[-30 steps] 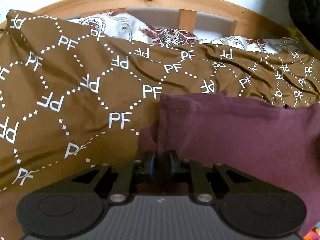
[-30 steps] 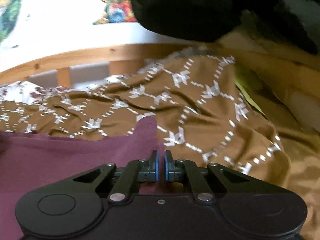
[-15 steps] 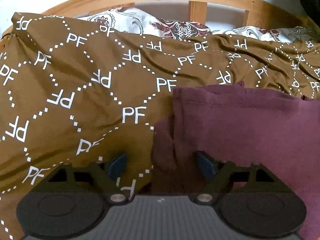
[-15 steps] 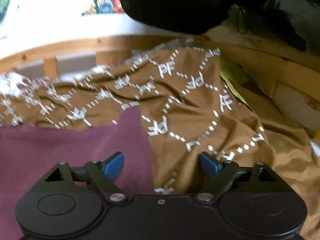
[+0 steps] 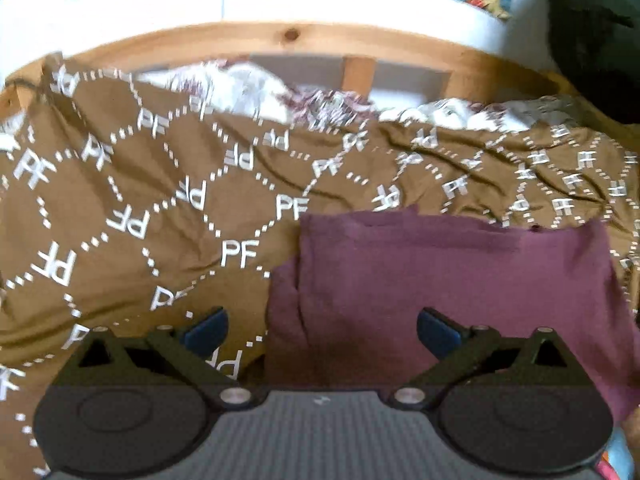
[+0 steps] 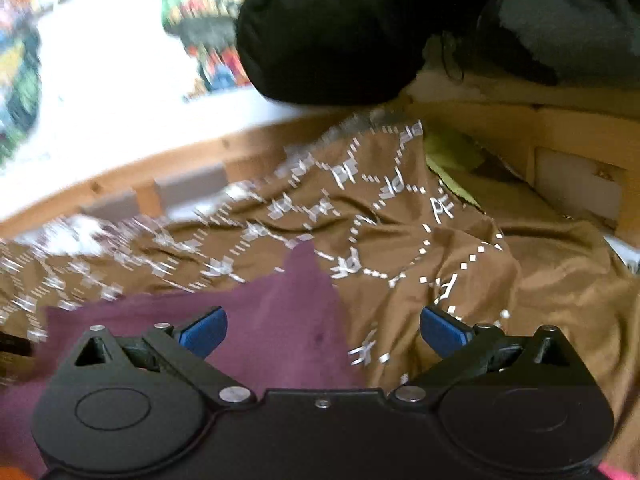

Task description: Fold small clothes

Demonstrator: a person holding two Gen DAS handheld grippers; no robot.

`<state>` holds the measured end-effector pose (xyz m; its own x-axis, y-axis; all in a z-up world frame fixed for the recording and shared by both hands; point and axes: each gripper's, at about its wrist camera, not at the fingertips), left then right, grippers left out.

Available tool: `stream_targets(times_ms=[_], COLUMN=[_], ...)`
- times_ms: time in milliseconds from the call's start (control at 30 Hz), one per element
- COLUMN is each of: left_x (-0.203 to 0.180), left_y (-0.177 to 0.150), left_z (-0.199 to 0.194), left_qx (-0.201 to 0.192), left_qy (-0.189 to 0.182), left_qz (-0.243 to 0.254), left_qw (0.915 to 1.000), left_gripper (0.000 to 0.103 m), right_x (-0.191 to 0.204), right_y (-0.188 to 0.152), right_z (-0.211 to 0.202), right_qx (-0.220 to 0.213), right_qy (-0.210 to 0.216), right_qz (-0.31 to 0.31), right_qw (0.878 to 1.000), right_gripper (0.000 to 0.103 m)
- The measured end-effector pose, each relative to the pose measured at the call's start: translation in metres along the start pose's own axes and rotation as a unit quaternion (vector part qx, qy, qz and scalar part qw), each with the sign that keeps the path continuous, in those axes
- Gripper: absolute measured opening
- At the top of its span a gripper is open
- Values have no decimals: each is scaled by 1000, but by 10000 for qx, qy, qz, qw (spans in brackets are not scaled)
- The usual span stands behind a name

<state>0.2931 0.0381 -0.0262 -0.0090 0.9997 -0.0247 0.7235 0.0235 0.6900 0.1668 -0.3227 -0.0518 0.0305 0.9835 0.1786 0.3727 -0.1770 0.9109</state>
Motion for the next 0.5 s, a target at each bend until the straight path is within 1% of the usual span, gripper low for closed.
stream_targets(times_ms=[100,167,200,300,367,500], left_x=[-2,-4,-5,-9,-10,-1], left_y=[-5,-12,-16,-30,-42,-65], left_z=[-28,-40,-43,-46,-48,-57], left_qx=[-224,-232,-146,308,553,780], left_qy=[-87,-30,34,144,87,-158], left_qz=[7,4,27,105,99,-115], left_qw=[9997,9997,9999,9994,9984,9968], left_gripper=[102,102,102,102,102,102], right_x=[10,18,21,28,32,38], right_y=[-3,-5,-7,-12,-14,-18], right_z=[-28,-42,-48,-66,-75,-86], right_qx=[-174,-242,-271,-361,-419,-468], right_qy=[205,226,230,269,294,255], right_qz=[-159,-314,-344,-286,-268,-288], right_qw=[9995,9990,9988,9986,9983,9982], right_gripper=[102,102,102,102,102,103])
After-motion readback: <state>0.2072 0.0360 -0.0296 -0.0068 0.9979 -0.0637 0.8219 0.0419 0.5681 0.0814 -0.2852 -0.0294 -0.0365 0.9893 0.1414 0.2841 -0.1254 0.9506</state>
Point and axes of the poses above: each gripper's, at about its wrist camera, not at the fingertips, and z roughly the way its jaws point, x to its left, y to its top, and after that the axes turned 6 degrees about y, right-handed
